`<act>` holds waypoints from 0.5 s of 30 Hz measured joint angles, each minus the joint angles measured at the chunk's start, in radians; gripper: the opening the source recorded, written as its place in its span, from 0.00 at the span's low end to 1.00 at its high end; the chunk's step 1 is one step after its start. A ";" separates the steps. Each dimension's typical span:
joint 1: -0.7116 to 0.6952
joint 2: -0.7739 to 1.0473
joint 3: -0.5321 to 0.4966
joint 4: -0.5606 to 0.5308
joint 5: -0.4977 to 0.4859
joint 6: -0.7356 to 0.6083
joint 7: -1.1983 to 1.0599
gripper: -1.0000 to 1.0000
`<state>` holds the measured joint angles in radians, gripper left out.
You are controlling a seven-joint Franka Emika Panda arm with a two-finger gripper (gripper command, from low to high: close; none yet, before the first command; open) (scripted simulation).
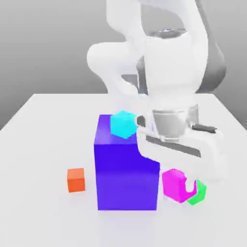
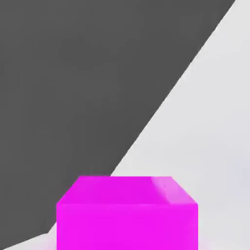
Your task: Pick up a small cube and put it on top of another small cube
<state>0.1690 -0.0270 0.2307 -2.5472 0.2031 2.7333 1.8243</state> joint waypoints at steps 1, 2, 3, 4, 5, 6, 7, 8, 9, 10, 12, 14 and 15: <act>0.025 -0.012 0.004 -0.021 -0.010 -0.007 0.035 0.00; 0.041 -0.023 0.017 -0.044 -0.023 -0.016 0.074 0.00; 0.063 -0.035 0.032 -0.069 -0.037 -0.024 0.115 0.00; 0.083 -0.046 0.050 -0.094 -0.051 -0.032 0.157 0.00; 0.100 -0.058 0.067 -0.119 -0.066 -0.040 0.199 0.00; 0.108 -0.067 0.084 -0.146 -0.083 -0.048 0.244 0.00; 0.102 -0.073 0.090 -0.174 -0.100 -0.053 0.289 0.00; 0.092 -0.070 0.092 -0.198 -0.118 -0.053 0.330 0.00; 0.085 -0.052 0.092 -0.210 -0.139 -0.036 0.359 0.00; 0.077 -0.024 0.091 -0.214 -0.164 -0.011 0.384 0.00; 0.075 0.041 0.079 -0.216 -0.223 0.048 0.432 0.00; 0.088 0.113 0.051 -0.213 -0.292 0.112 0.482 0.00; 0.098 0.143 0.035 -0.212 -0.322 0.138 0.504 1.00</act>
<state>0.2675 0.1159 0.2658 -2.7588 -0.1190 2.8716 2.3280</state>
